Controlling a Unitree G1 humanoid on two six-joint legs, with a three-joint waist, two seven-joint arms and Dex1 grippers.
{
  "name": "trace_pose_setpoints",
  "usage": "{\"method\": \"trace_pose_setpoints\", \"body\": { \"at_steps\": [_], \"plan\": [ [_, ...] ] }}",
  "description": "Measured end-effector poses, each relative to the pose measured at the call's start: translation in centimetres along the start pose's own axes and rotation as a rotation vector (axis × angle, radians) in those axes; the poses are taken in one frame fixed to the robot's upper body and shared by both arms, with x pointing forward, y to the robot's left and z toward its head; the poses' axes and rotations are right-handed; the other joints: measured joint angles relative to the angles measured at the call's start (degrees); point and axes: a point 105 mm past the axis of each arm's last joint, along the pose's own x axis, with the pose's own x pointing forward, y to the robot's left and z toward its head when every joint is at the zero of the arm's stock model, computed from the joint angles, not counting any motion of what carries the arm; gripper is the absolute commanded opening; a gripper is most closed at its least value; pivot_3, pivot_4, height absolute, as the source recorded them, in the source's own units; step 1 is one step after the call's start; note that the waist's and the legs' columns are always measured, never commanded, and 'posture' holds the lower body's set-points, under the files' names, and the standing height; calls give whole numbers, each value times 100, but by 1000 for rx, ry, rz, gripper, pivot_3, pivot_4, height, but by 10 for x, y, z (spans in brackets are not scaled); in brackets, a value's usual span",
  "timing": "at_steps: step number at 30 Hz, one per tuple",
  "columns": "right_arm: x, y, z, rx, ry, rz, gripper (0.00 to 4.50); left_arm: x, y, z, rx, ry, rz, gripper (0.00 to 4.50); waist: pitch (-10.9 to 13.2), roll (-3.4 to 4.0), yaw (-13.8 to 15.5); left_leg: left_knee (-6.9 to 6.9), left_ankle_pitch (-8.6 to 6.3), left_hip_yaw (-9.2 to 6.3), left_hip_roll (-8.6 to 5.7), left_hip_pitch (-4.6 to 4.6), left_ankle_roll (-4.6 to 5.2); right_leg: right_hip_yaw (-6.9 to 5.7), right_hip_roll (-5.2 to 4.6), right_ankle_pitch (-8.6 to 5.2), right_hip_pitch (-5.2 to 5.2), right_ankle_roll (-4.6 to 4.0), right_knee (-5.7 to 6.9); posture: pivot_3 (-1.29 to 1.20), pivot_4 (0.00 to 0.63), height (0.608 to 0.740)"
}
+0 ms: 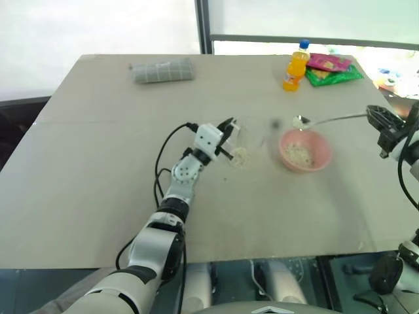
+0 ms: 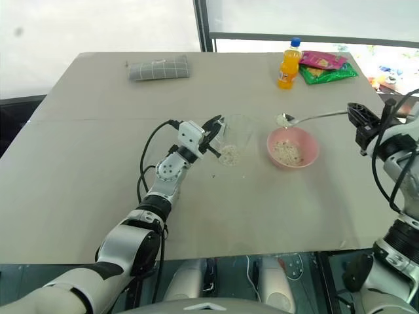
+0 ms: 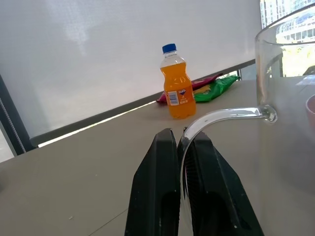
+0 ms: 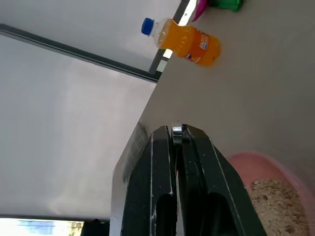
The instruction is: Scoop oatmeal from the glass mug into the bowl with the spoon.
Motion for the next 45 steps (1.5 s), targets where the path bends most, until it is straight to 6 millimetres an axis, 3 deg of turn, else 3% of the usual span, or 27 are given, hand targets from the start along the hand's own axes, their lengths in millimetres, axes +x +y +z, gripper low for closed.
{"method": "trace_pose_setpoints", "body": {
  "at_steps": [3,8,15,18,21,26,29,32,34,38,45],
  "plan": [
    [-4,-8,4,-38,9,-47,0,0,1,0,2,1,1,47,0,2,-2,0,0,-2,0,1,0,4,0,0,0,0,0,0,150,740],
    [0,-1,4,-224,52,-82,0,-2,4,-1,7,7,5,47,-2,3,-30,0,0,-13,1,9,0,12,6,0,1,1,0,0,150,740],
    [15,12,-19,-697,164,-82,0,-2,4,-1,6,9,5,47,-2,4,-14,0,0,-14,1,7,0,13,6,-1,-1,2,-3,0,150,740],
    [21,31,-28,-951,189,-29,0,-3,5,-2,-10,15,5,47,-2,4,-18,0,0,-14,1,7,0,11,6,-1,-1,2,-4,0,150,740],
    [22,48,-36,-1127,205,36,0,-4,3,-3,-35,14,-1,47,-2,3,0,0,0,-17,1,6,0,8,5,-1,-1,1,-6,0,150,740],
    [18,54,-52,-1364,296,110,0,-6,2,-3,-58,17,-2,47,-2,3,16,1,0,-15,1,1,0,8,3,-1,-1,1,-15,0,150,740],
    [18,58,-56,-1376,313,143,0,-6,2,-4,-70,24,6,47,-1,3,15,1,0,-15,0,2,0,8,3,-1,-1,1,-13,0,150,740],
    [25,87,-52,-1290,236,225,0,-7,1,-6,-110,34,-3,47,-1,3,-6,3,0,-15,1,7,0,10,4,0,-1,1,-6,0,150,740],
    [27,118,-47,-1191,166,315,0,-7,-2,-6,-138,32,-19,47,-2,3,4,3,0,-16,1,6,0,7,5,-1,-1,0,-3,0,150,740],
    [24,151,-49,-1042,137,439,0,-8,-4,-6,-152,30,-36,47,-2,2,11,3,0,-15,1,3,0,7,4,0,-1,0,-5,0,150,740],
    [18,160,-67,-884,237,517,0,-9,-4,-4,-139,19,-42,47,-2,2,19,3,0,-14,1,-1,0,5,1,0,-1,0,-7,0,150,740]
  ]
}}
